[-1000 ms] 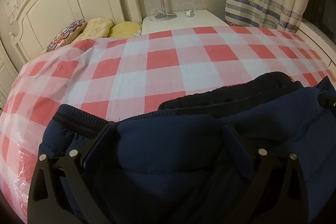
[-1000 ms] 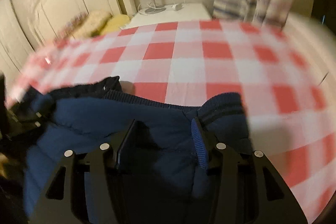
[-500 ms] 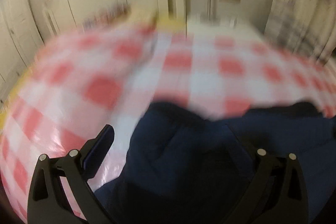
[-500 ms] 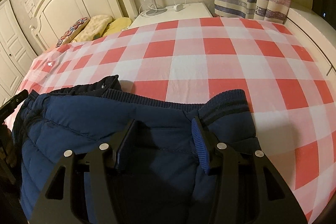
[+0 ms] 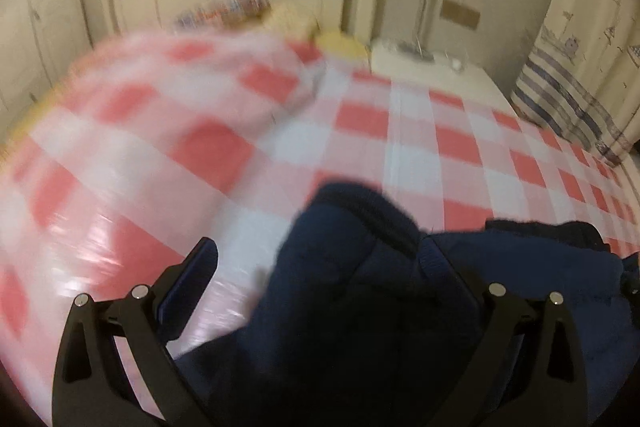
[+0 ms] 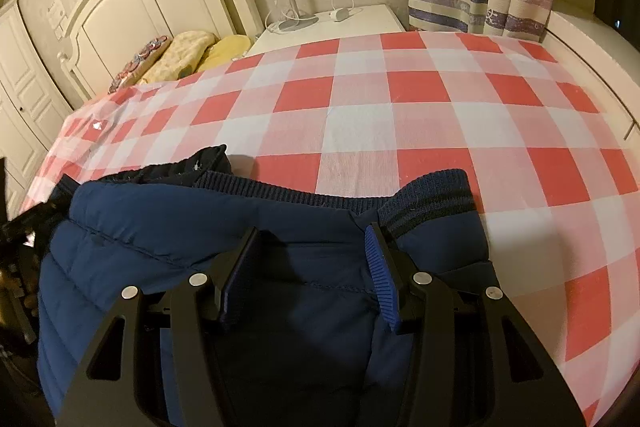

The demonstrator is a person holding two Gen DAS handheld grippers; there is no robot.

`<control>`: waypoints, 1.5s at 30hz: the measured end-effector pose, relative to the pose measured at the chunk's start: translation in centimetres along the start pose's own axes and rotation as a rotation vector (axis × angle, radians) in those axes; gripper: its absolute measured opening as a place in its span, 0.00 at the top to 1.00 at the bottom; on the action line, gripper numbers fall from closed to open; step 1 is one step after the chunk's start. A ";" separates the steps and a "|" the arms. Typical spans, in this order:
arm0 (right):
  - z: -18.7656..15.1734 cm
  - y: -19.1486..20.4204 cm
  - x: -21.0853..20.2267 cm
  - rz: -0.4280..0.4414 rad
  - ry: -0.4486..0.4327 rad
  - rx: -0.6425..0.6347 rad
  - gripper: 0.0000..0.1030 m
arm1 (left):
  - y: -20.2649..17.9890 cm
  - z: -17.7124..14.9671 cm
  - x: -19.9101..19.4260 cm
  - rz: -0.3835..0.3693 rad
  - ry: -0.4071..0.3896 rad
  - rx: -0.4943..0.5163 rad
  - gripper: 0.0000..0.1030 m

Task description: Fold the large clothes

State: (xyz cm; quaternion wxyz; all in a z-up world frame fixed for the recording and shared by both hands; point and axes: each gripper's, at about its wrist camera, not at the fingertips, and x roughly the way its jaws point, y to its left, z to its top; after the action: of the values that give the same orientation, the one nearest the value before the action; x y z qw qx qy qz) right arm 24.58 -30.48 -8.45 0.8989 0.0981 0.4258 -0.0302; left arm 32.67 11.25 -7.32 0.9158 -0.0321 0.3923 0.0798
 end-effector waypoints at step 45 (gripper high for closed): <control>-5.2 -0.3 -3.2 -0.040 -0.004 -0.027 0.07 | 1.6 -5.0 -2.4 -0.059 0.070 0.014 0.03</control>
State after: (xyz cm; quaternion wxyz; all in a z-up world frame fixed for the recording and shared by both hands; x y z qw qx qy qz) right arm 18.56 -29.87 -9.19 0.9002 0.0776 0.4265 -0.0425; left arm 27.22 11.90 -9.01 0.9036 -0.0400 0.4237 0.0488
